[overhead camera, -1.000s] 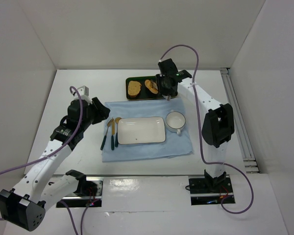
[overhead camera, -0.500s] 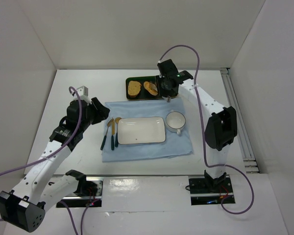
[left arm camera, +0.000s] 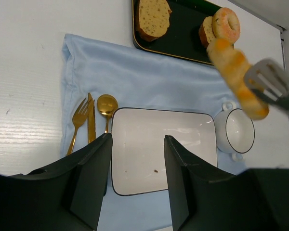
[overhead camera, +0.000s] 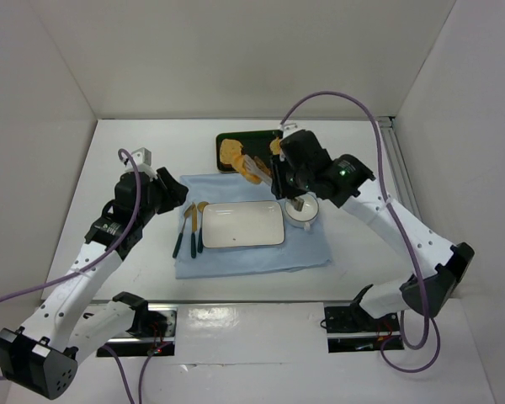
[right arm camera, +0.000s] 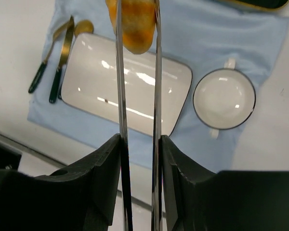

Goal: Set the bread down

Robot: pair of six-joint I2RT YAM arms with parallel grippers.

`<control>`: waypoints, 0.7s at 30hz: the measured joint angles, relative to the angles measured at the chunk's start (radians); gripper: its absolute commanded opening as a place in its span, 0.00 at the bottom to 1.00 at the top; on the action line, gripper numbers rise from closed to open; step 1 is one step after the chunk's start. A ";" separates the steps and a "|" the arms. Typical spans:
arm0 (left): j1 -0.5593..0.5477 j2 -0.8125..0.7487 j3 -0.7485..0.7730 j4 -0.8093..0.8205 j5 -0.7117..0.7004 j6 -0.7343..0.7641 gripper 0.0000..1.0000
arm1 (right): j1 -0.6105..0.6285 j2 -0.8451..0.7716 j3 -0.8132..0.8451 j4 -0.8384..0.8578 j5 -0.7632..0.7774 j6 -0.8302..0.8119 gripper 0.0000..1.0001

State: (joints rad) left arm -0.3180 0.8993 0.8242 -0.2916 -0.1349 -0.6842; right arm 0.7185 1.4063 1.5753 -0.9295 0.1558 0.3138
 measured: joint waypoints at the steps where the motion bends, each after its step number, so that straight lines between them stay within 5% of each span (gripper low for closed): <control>1: 0.000 0.000 0.000 0.000 0.000 0.000 0.60 | 0.028 -0.013 -0.024 -0.009 0.016 0.012 0.00; 12: 0.000 0.029 0.038 0.001 0.000 0.000 0.60 | 0.367 -0.058 -0.283 -0.065 0.117 0.225 0.00; 21: 0.000 0.027 0.038 0.000 0.000 -0.001 0.60 | 0.407 -0.098 -0.340 -0.064 0.214 0.310 0.00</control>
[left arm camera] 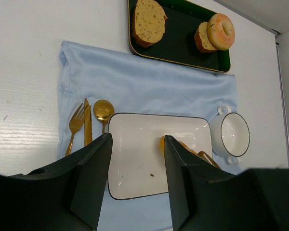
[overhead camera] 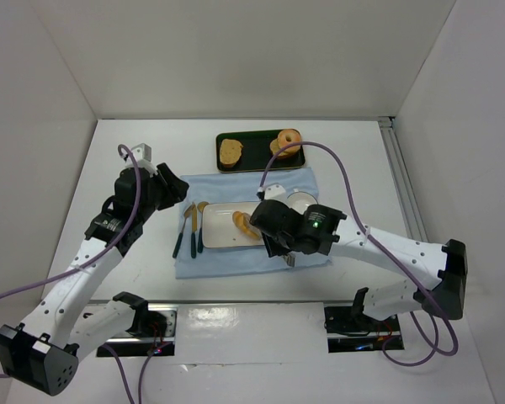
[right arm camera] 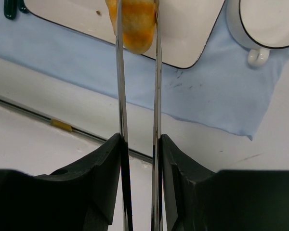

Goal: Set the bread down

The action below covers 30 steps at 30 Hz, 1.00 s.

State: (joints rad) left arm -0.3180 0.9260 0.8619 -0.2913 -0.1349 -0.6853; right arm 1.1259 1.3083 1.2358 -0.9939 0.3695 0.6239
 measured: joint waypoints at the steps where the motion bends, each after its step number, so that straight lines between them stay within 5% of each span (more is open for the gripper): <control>1: 0.000 0.000 0.000 0.000 0.000 0.000 0.60 | 0.000 -0.001 -0.002 -0.001 0.013 0.003 0.00; 19: 0.000 0.000 0.000 -0.001 0.001 0.001 0.60 | -0.051 0.117 -0.142 0.205 0.069 -0.048 0.00; 30: 0.000 0.000 0.000 -0.001 0.001 0.001 0.60 | -0.060 0.122 -0.149 0.230 0.029 -0.068 0.25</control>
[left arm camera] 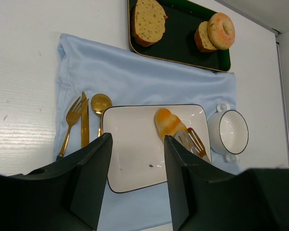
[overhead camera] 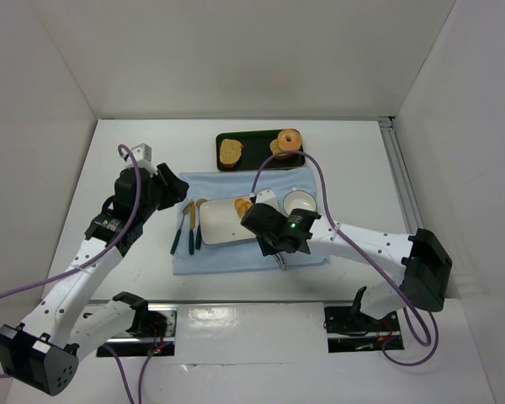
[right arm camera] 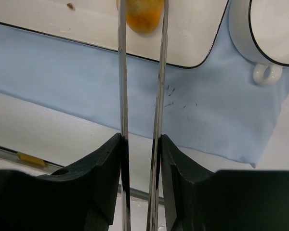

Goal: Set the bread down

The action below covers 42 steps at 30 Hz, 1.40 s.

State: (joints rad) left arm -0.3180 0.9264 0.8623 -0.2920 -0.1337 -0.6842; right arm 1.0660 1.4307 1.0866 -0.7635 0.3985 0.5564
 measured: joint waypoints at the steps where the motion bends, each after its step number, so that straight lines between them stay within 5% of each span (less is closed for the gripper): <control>1: 0.000 0.000 0.000 0.000 0.000 0.000 0.60 | -0.002 0.000 0.001 0.000 -0.002 -0.001 0.28; 11: 0.000 0.006 0.003 0.000 0.000 0.000 0.60 | -0.022 0.011 0.108 -0.033 -0.014 -0.020 0.47; 42: 0.000 0.027 0.008 0.000 0.024 -0.001 0.60 | -0.030 0.038 0.224 -0.122 -0.029 -0.048 0.63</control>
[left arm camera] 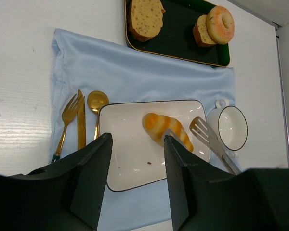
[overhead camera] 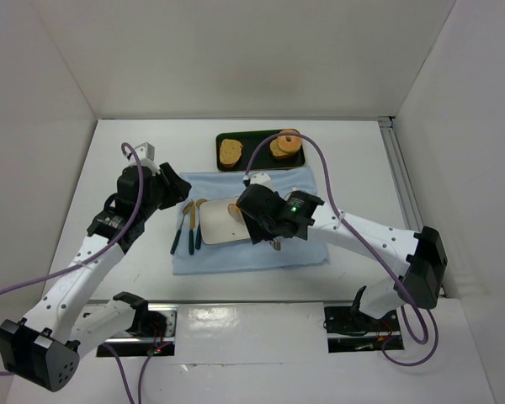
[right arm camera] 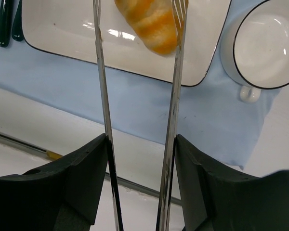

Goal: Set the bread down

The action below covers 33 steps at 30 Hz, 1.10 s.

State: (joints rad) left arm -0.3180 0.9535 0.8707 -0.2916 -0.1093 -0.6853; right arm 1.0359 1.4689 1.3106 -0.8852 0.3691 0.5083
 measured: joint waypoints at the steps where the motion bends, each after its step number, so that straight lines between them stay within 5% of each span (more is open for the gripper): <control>1: 0.000 0.000 0.000 0.000 0.000 0.000 0.60 | 0.000 0.000 0.002 -0.002 0.009 0.000 0.63; 8: 0.000 0.000 0.000 0.000 0.002 0.000 0.60 | -0.082 0.000 0.104 -0.019 0.089 -0.024 0.62; 18: 0.000 -0.003 0.000 -0.002 0.002 0.000 0.60 | -0.656 0.055 0.232 0.064 0.055 -0.173 0.62; 24: 0.000 -0.013 0.000 -0.006 0.002 0.000 0.60 | -0.874 0.196 0.230 0.113 -0.056 -0.222 0.60; 33: 0.000 -0.019 0.000 -0.007 0.002 0.000 0.60 | -0.955 0.310 0.219 0.134 -0.155 -0.258 0.60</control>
State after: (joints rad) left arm -0.3180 0.9340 0.8707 -0.2989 -0.1078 -0.6857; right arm 0.0811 1.7786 1.5299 -0.7513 0.2138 0.2504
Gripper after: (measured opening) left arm 0.597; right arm 0.609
